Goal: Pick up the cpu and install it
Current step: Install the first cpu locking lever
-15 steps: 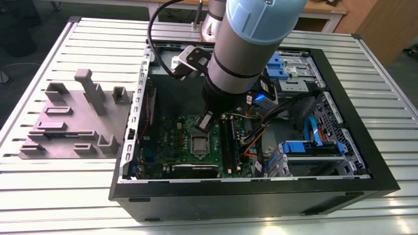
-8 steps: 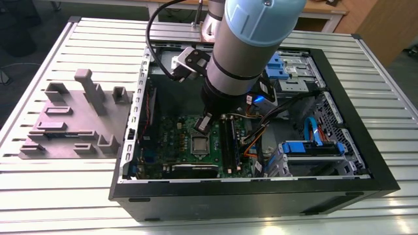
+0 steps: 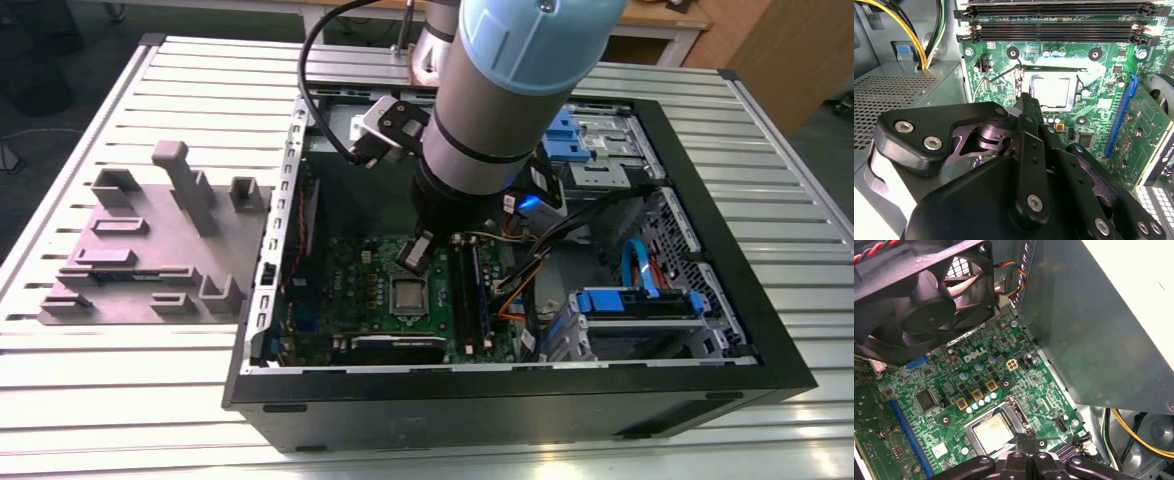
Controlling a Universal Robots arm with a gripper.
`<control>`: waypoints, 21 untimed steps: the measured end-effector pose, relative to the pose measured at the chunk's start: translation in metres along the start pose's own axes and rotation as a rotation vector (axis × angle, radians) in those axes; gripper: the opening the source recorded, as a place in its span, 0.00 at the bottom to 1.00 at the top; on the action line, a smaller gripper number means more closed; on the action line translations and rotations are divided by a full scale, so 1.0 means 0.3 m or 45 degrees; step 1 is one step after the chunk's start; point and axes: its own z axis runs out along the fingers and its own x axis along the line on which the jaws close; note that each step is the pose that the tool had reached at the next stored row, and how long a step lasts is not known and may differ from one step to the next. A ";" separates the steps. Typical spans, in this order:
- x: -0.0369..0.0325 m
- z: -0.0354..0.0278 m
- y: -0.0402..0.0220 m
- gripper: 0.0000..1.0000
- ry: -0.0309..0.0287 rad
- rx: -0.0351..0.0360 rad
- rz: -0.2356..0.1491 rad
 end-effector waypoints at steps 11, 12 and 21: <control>-0.047 -0.004 -0.043 0.10 0.0017 -0.0026 0.000; -0.052 -0.004 -0.044 0.10 0.0017 -0.0027 0.000; -0.120 -0.002 -0.071 0.10 0.0040 -0.0039 0.000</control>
